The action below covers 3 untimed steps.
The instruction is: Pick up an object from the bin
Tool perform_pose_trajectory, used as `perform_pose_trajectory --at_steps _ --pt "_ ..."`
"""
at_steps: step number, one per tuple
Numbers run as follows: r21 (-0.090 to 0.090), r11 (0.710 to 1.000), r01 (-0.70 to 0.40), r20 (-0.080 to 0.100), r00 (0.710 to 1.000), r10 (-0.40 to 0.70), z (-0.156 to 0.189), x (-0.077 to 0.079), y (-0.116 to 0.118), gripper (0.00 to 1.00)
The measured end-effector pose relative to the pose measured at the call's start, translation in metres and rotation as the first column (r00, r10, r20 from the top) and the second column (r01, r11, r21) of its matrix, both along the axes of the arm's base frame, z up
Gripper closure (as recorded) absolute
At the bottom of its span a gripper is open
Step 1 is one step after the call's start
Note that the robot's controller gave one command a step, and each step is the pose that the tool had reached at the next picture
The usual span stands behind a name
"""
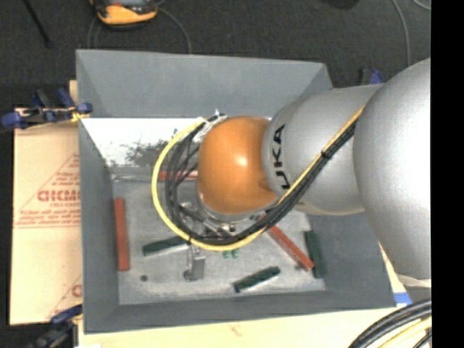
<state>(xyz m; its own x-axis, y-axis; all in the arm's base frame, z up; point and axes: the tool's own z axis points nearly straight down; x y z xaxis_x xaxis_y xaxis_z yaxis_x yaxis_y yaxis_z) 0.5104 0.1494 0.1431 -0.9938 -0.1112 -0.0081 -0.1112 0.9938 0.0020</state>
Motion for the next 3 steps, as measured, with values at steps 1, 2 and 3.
perform_pose_trajectory --at_steps 1,2,3 --pt "-0.003 0.980 -0.201 -0.005 0.979 0.201 -0.045 0.006 0.010 0.00" --pt "-0.001 0.979 -0.202 -0.004 0.979 0.202 -0.071 0.046 -0.008 1.00" --pt "-0.001 0.979 -0.202 -0.004 0.979 0.202 -0.071 0.046 -0.008 1.00"
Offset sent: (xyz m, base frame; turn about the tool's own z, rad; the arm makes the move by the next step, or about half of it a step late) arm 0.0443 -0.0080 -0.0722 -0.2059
